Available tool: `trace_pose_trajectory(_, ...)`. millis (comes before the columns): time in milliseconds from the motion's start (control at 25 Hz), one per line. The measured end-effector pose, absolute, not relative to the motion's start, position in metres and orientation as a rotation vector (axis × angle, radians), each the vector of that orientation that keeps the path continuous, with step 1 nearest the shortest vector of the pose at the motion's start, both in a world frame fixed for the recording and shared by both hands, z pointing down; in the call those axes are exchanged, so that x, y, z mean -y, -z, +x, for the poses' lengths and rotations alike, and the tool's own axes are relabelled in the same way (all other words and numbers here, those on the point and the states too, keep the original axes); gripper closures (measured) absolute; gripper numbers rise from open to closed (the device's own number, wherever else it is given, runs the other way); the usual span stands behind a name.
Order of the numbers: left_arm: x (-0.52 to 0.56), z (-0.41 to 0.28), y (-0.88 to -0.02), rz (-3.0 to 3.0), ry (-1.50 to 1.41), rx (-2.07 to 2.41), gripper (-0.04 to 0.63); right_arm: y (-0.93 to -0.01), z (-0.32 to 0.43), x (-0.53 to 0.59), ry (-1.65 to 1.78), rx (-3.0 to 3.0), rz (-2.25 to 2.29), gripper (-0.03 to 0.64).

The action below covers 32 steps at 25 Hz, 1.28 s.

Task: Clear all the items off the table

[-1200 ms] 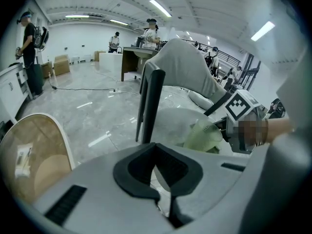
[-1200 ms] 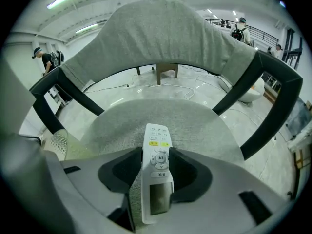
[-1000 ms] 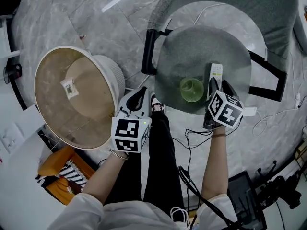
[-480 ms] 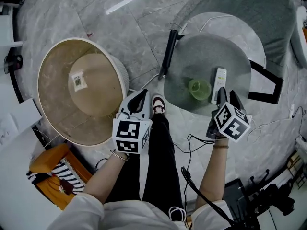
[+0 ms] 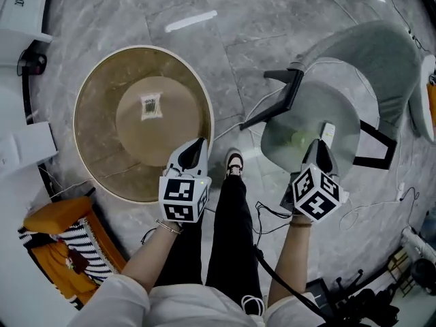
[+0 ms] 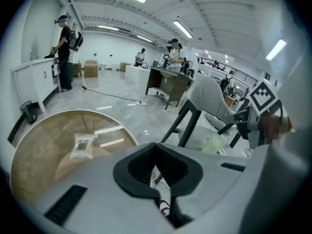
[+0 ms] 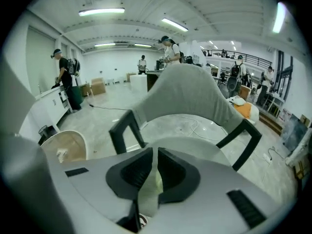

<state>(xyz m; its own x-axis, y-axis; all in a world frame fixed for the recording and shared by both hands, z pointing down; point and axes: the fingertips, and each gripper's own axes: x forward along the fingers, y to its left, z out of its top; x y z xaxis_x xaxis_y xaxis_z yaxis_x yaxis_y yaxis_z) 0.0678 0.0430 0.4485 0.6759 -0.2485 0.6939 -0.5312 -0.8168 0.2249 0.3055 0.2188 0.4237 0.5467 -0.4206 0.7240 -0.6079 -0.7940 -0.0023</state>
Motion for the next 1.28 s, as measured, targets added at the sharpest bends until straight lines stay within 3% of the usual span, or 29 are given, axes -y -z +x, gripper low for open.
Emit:
trace_pose_trajectory(200,0.006,0.0,-0.439,2.401,-0.862,0.799,0.594,-0.402,0.238,-0.142,-1.0,1.071,2.48,0.589)
trace_pose_trajectory(600,0.082,-0.139,-0.435,2.233,-0.704,1.135,0.594,-0.41,0.077,0.018,-0.918,1.526,2.104,0.592)
trace_pose_trajectory(840,0.098,-0.219,-0.44,2.084,-0.643,1.314,0.594,-0.412,0.02,0.069,-0.886,1.632,1.968,0.592)
trace_pose_trajectory(1280,0.1,-0.251,-0.455,2.054,-0.651,1.322,0.594,-0.44,-0.017,0.095,-0.925,1.638,1.862,0.592)
